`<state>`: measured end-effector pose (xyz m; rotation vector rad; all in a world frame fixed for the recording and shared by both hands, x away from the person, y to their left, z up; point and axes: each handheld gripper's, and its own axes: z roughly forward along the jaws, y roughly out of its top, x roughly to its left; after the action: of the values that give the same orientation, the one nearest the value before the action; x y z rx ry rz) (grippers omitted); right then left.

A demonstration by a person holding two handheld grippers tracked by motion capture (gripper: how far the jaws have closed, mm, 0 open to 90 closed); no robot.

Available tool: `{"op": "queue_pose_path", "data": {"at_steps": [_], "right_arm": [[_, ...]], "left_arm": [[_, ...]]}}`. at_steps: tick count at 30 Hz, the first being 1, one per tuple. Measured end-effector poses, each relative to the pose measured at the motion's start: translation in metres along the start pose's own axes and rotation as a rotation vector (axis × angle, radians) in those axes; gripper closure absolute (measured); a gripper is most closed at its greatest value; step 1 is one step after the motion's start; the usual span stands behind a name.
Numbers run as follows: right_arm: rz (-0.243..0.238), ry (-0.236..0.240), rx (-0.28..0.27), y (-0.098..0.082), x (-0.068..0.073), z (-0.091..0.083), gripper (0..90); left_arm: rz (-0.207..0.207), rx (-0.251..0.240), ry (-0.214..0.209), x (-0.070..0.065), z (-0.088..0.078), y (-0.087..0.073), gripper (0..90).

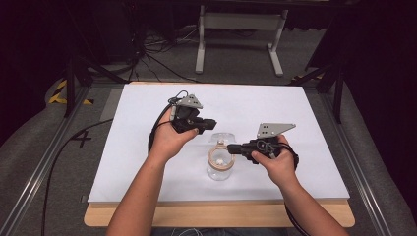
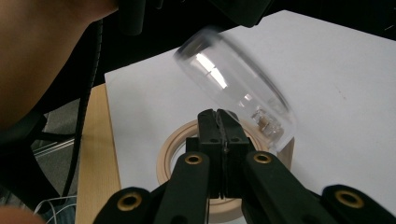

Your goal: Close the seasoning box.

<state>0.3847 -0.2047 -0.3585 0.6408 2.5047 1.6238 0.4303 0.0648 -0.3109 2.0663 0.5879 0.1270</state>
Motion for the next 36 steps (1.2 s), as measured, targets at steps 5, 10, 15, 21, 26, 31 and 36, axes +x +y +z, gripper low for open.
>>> {"op": "queue_pose_path", "data": {"at_steps": [5, 10, 15, 21, 26, 31, 36], "right_arm": [[0.001, 0.005, 0.005, 0.000, 0.000, 0.001, 90.0], [-0.003, 0.013, 0.020, -0.001, 0.002, 0.001, 90.0], [-0.005, 0.028, 0.042, -0.001, 0.004, -0.001, 90.0], [-0.009, 0.041, 0.071, -0.003, 0.006, -0.001, 90.0], [-0.012, 0.051, 0.094, -0.003, 0.008, -0.002, 90.0], [-0.018, 0.058, 0.119, -0.005, 0.010, -0.001, 90.0], [-0.015, 0.062, 0.138, -0.008, 0.009, -0.001, 90.0]], "left_arm": [[-0.001, 0.006, 0.001, -0.001, -0.004, -0.002, 85.1], [-0.007, 0.019, -0.001, -0.003, -0.010, -0.007, 84.4], [-0.010, 0.047, 0.004, -0.005, -0.020, -0.015, 82.3], [-0.039, 0.069, -0.031, -0.006, -0.037, -0.028, 81.3], [-0.053, 0.092, -0.014, -0.005, -0.049, -0.040, 81.6], [-0.064, 0.077, -0.009, -0.005, -0.057, -0.051, 82.2], [-0.080, 0.089, -0.005, -0.003, -0.059, -0.058, 82.2]]}}
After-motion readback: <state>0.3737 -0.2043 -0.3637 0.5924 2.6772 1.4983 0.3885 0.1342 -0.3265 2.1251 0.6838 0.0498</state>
